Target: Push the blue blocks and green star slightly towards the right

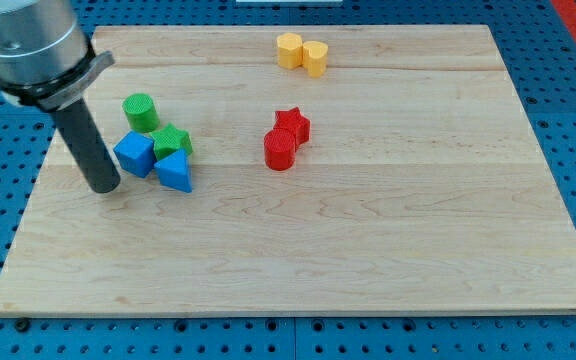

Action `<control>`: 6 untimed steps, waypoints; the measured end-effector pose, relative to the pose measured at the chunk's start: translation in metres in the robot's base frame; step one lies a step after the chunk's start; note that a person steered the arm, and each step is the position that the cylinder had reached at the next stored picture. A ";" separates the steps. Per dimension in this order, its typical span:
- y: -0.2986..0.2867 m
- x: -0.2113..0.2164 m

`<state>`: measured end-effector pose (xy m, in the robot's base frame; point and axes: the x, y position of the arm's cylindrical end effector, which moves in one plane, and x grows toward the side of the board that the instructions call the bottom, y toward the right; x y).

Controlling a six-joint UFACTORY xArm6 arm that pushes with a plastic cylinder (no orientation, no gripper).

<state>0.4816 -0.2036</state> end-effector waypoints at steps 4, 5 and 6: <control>-0.016 -0.053; 0.002 -0.048; 0.059 -0.013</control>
